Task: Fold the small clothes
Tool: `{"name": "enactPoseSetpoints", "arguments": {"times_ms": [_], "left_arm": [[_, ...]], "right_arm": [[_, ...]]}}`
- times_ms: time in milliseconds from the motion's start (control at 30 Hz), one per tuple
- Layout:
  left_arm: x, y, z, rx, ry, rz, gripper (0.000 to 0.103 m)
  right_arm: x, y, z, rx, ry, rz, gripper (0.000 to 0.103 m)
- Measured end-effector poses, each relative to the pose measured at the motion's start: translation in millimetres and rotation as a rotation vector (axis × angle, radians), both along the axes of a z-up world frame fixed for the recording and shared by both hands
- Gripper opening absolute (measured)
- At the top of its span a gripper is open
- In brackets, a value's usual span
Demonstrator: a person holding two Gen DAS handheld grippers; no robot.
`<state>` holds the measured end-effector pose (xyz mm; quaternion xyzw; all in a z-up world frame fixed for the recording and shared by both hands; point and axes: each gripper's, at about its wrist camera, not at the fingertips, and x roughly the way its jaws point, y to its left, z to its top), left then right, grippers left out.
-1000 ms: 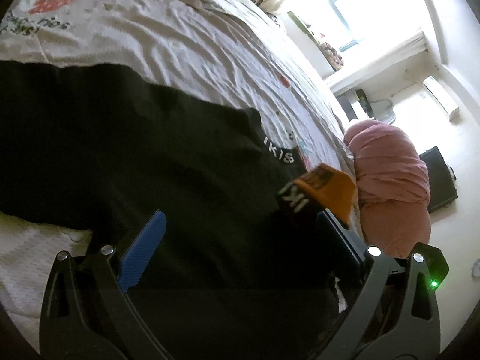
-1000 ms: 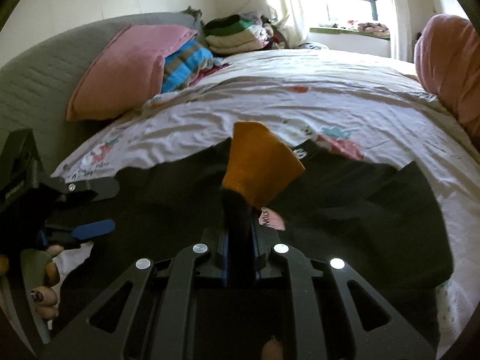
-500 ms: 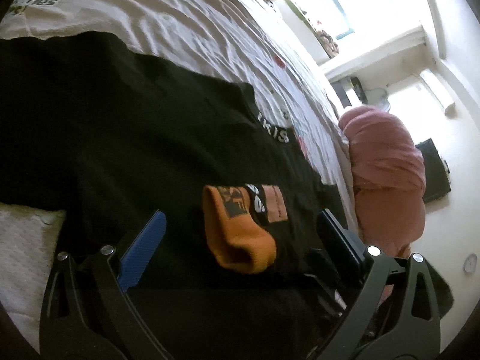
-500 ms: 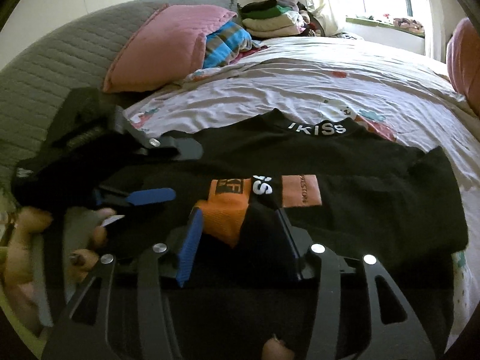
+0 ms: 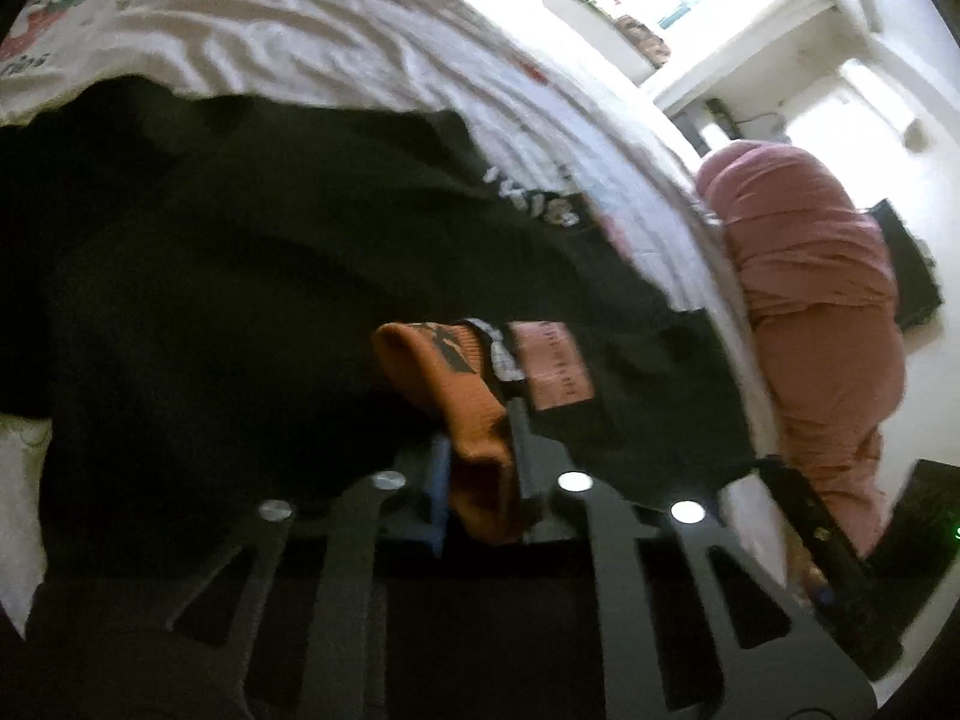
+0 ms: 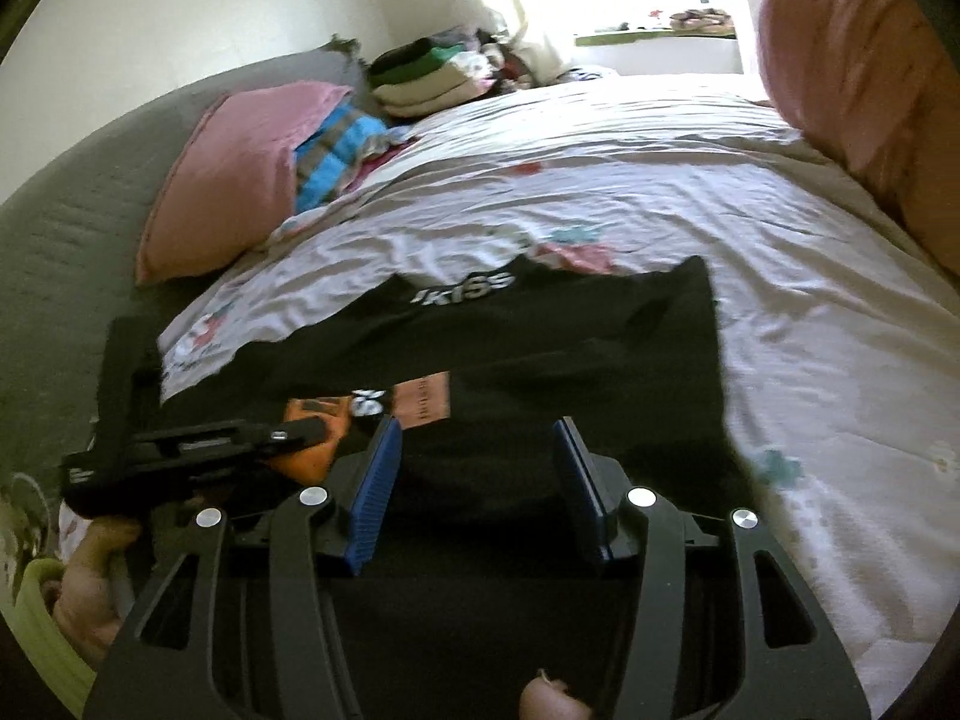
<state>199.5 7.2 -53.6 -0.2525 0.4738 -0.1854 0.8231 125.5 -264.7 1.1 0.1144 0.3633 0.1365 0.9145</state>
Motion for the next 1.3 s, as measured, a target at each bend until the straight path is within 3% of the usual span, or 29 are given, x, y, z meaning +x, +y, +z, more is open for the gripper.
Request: {"name": "enactPoseSetpoints", "arguments": {"times_ms": [167,300,367,633,867,967,1067,1133,1300], "left_arm": [[-5.2,2.2,32.1,-0.010,-0.119,-0.014,0.004],[-14.2,8.6,68.1,0.057,-0.235,0.009,0.004],[-15.2,11.4,74.7,0.102,-0.250,0.020,0.004],[-9.6,24.4,52.7,0.183,-0.164,0.039,0.004],[-17.6,40.6,61.6,0.273,-0.207,0.117,0.005],[-17.8,33.1,61.1,0.284,-0.208,0.083,0.005],[-13.1,21.2,45.6,0.276,-0.154,0.032,0.005],[-7.6,19.3,25.5,0.280,-0.076,0.021,0.005],[-6.6,31.9,-7.0,0.285,0.040,0.068,0.006]], "right_arm": [[-0.6,-19.8,-2.0,-0.012,0.011,-0.058,0.051],[-0.2,-28.5,-1.8,-0.012,0.013,-0.085,0.051],[1.9,-28.9,-2.0,-0.015,0.016,-0.089,0.051],[17.3,-17.5,-10.2,-0.085,0.046,-0.083,0.051],[31.1,-2.0,-16.4,-0.134,0.067,-0.055,0.051],[37.5,4.0,-19.0,-0.150,0.076,-0.041,0.051],[44.6,8.9,-25.4,-0.168,0.099,-0.026,0.051],[49.0,12.2,-31.8,-0.189,0.121,-0.020,0.051],[57.6,9.3,-58.6,-0.228,0.226,-0.048,0.051]]}}
